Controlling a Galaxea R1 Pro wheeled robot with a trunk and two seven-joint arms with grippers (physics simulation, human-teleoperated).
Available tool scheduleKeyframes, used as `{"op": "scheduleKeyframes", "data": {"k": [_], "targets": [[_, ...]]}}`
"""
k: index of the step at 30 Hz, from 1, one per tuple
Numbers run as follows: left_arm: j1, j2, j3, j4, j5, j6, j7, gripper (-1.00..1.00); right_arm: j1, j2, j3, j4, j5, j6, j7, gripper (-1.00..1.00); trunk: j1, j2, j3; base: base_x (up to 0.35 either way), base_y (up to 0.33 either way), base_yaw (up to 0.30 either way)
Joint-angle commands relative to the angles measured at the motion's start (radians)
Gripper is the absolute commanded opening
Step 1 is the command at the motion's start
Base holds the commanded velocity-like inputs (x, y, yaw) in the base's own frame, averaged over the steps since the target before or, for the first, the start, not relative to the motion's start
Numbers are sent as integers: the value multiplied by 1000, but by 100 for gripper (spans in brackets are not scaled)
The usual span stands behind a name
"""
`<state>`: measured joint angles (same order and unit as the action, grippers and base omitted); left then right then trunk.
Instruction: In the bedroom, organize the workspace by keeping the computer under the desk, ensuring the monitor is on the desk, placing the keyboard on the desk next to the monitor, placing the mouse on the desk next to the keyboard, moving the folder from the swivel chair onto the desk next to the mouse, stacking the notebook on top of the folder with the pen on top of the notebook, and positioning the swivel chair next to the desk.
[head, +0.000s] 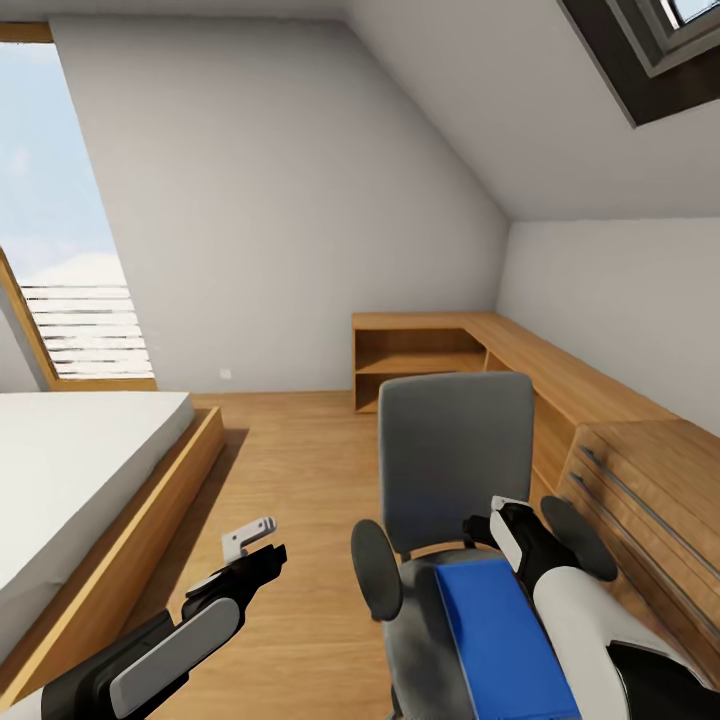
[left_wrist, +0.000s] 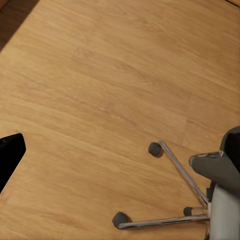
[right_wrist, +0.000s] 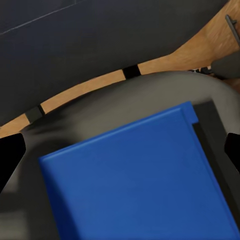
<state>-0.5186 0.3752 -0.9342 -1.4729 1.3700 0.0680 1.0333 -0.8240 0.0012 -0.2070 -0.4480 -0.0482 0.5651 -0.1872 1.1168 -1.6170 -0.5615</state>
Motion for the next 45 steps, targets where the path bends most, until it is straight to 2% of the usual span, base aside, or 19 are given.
{"op": "scheduleKeyframes", "data": {"k": [1, 30, 40, 45], "targets": [[-1, 1, -2, -1, 0, 7, 5, 100, -1, 0, -2, -1, -5, 4, -5, 100, 4, -8, -4, 0, 0, 0], [-1, 1, -2, -1, 0, 7, 5, 100, -1, -5, 0, 2, -3, -1, -1, 100, 115, -211, -95, 0, 0, 0], [-1, 1, -2, -2, 0, 7, 5, 100, 0, -9, 1, 35, 26, -103, 0, 100, 153, -281, -127, 0, 0, 0], [-1, 1, -2, -1, 0, 7, 5, 100, 0, -27, 2, 74, 38, -144, 0, 100, 173, -316, -142, 0, 0, 0]]}}
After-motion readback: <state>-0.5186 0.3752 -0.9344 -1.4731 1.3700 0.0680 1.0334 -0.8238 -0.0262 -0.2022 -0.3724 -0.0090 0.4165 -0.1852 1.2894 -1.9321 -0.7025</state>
